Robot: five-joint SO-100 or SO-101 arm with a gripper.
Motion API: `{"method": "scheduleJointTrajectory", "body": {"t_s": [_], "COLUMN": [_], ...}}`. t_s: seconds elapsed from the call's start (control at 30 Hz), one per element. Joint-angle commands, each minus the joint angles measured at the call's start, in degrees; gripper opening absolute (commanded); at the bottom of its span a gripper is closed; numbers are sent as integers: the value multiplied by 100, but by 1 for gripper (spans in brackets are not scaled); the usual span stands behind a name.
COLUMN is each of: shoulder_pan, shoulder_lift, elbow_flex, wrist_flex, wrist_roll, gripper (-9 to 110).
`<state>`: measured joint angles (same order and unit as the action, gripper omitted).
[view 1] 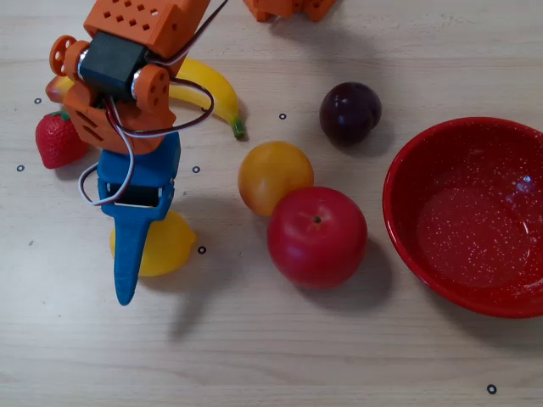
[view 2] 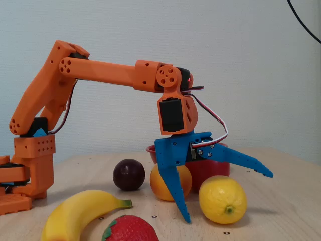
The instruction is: Put the lemon in the red bowl.
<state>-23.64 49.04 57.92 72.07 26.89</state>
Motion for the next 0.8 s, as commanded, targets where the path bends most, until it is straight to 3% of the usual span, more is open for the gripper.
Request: {"method": "scheduleJointTrajectory", "body": {"t_s": [0.0,0.77], "shoulder_pan": [88,123], "shoulder_lift": [255,141], "elbow_flex": [-615,-615], "wrist_flex": [-132,-70], "wrist_roll": [202,290], "gripper": [62,61]}}
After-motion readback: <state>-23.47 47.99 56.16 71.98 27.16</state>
